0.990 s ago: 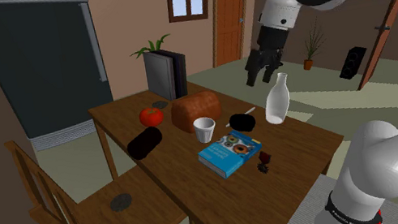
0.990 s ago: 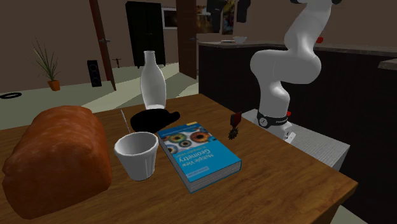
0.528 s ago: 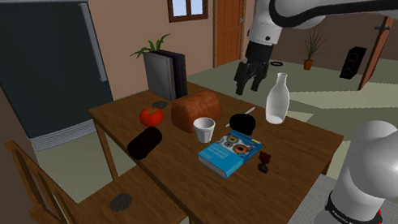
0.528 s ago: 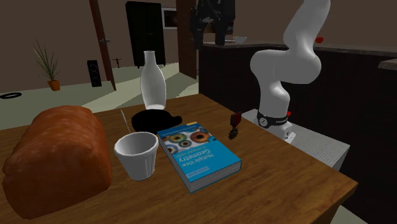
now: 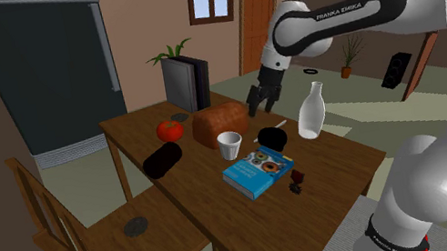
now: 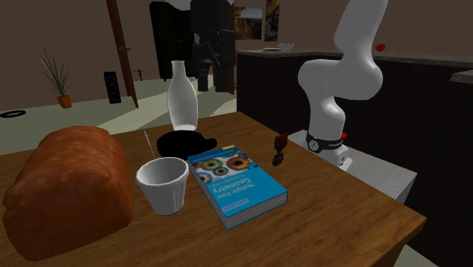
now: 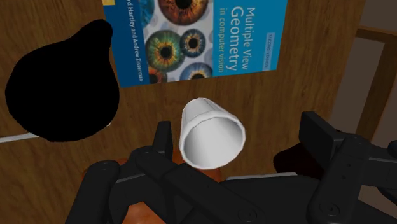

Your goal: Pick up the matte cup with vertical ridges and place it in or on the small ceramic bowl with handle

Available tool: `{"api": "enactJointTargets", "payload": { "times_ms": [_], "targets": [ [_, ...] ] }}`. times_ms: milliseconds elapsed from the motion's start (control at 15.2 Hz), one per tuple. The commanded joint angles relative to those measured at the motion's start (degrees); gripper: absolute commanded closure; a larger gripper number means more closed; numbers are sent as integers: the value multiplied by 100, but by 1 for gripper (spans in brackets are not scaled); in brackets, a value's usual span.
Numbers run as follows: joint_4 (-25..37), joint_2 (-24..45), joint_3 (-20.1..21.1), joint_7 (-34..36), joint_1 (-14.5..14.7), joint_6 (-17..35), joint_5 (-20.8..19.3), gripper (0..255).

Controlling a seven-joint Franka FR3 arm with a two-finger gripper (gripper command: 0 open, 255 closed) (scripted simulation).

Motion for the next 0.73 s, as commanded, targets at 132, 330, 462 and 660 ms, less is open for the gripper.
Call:
{"api": "enactJointTargets", "payload": {
  "times_ms": [132,330,462,660],
  "targets": [
    [152,837,-221,-420,68,666,216,0],
    [393,1486,-361,-752,125,1040,461,0],
    [597,1932,-439,-992,153,1248,663,0],
    [966,2615,-516,-1365,164,1494,1010,0]
  ]
}}
